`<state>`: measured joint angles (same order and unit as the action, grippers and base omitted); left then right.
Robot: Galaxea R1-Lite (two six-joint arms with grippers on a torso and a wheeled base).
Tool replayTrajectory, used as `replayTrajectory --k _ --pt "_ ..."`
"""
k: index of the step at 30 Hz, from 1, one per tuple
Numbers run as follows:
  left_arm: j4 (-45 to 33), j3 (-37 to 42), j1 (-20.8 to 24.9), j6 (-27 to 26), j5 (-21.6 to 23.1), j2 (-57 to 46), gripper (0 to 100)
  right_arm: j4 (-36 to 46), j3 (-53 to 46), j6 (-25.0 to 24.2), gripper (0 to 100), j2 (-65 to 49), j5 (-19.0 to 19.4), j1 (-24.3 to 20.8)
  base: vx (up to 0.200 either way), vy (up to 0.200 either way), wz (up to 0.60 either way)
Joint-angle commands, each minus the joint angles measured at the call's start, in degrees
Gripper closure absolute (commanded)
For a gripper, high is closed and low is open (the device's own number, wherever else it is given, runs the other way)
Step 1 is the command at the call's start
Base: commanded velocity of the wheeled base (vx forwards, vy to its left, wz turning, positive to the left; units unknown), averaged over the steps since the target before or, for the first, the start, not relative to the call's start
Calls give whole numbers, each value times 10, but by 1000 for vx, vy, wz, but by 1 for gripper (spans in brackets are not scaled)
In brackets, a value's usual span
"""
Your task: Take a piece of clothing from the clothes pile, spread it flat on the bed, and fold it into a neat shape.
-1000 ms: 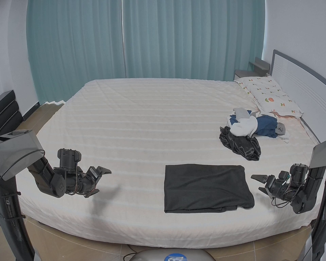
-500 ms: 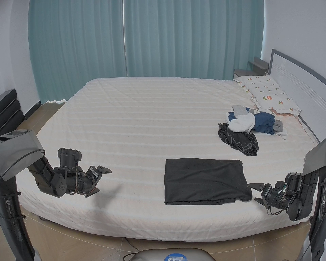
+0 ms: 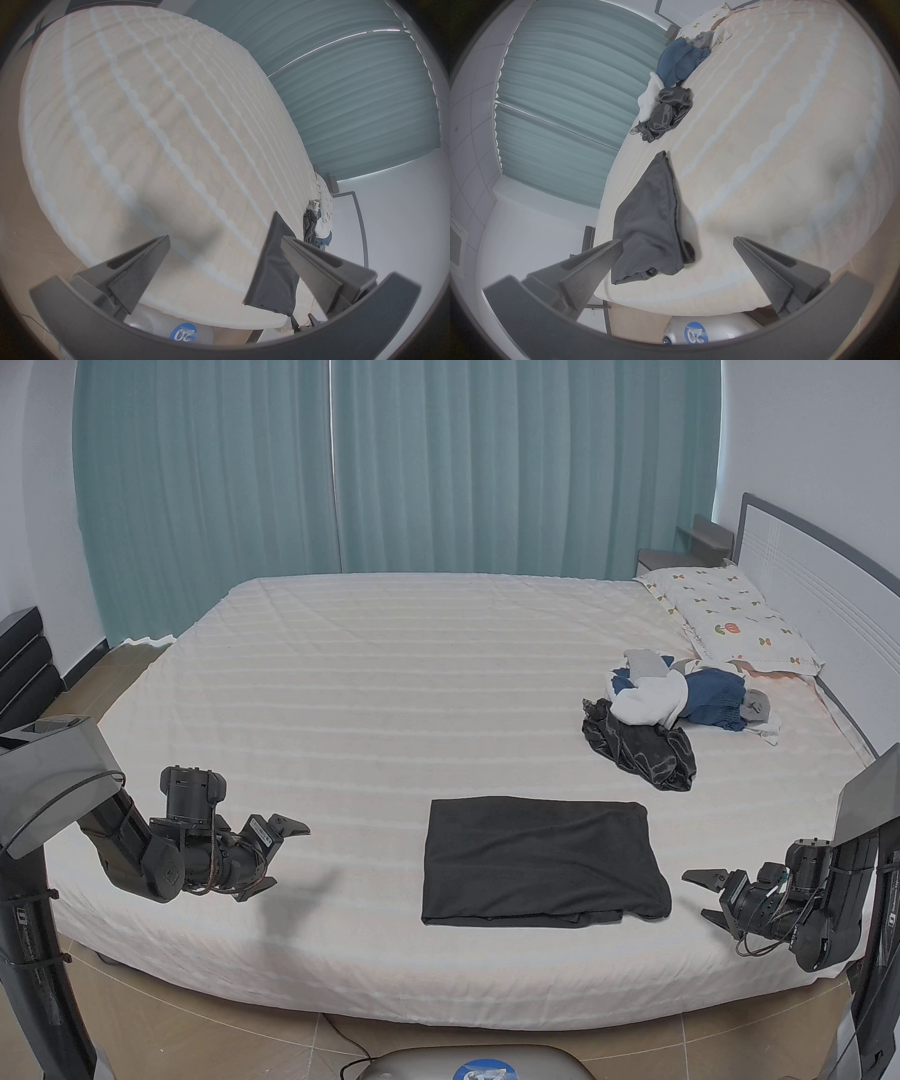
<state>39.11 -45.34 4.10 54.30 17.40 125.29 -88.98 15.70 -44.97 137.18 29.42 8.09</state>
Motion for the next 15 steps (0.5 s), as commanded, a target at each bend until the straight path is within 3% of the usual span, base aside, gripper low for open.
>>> replayTrajectory --k 1,11,15 --pt "0 -2 0 1 0 1 0 -7 0 0 0 1 0 0 0 -200 0" --pt "0 -3 1 5 3 -3 0 -7 -1 0 0 1 0 0 0 -200 0" --pt "1 -5 32 -2 -2 -2 0 -7 -1 0 0 1 0 0 0 -150 0"
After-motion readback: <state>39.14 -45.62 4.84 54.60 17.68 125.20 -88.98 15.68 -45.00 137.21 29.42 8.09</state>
